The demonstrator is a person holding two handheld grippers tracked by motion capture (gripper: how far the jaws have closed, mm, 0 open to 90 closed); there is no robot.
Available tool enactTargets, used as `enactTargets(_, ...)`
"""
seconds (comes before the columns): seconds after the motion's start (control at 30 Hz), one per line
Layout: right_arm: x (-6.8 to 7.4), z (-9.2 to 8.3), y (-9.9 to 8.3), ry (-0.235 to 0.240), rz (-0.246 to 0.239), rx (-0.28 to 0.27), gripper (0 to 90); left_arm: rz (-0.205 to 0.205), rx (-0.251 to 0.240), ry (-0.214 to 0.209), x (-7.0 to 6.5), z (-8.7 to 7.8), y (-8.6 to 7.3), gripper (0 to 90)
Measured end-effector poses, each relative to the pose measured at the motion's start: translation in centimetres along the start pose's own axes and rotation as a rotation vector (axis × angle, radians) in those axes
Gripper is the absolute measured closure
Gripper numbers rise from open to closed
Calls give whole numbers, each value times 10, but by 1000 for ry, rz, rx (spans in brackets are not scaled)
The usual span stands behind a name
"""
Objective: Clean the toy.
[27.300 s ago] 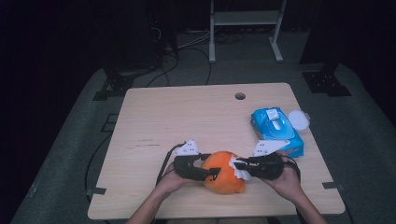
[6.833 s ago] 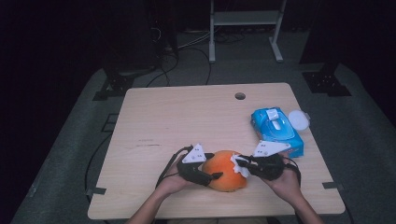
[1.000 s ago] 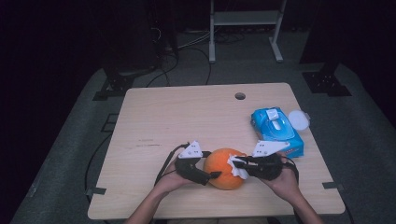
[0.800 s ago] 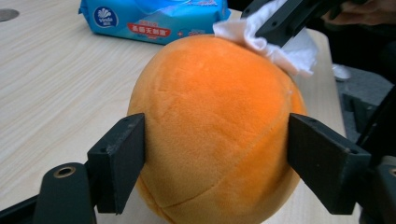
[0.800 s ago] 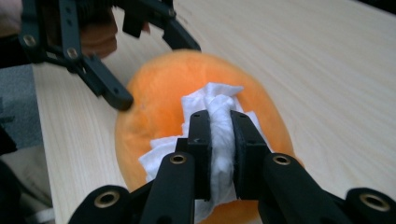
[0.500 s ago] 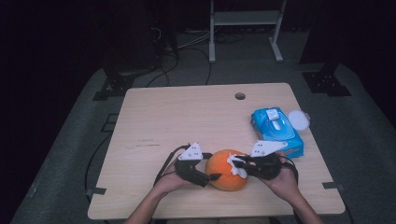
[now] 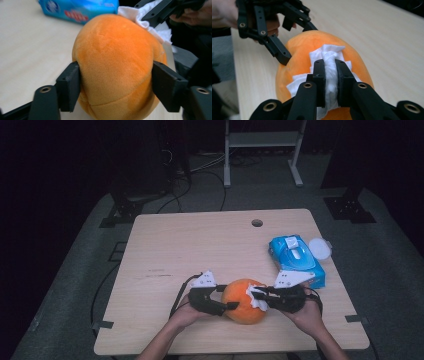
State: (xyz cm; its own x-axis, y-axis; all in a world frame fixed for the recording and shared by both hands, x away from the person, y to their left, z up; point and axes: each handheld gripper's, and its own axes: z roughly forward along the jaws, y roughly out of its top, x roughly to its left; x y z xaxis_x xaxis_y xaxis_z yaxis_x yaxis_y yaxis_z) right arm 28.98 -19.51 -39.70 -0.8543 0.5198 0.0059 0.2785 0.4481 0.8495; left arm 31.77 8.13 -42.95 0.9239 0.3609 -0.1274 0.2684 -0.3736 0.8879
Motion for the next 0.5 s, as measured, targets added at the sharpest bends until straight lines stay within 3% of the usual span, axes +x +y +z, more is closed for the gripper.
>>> enactTargets(0.07,2,-1,6,-18,1,-38,796,29,-4,51,-3,-5,5,331)
enactTargets(0.13,5,2,10,2,8,-60,795,52,15,85,-6,-4,6,334)
enactTargets(0.23,7,8,6,-15,-3,-43,793,53,32,83,-6,-3,3,331)
enactTargets(0.33,-1,6,-1,-26,26,-30,793,41,21,66,-7,-3,2,316)
enactTargets(0.4,-8,3,-8,-57,46,-17,794,45,16,70,-9,-1,2,313)
enactTargets(0.47,-12,1,-11,-47,91,-24,796,41,18,79,-9,0,2,313)
enactTargets(0.5,-10,1,-10,-50,89,-27,796,46,23,88,-10,0,3,313)
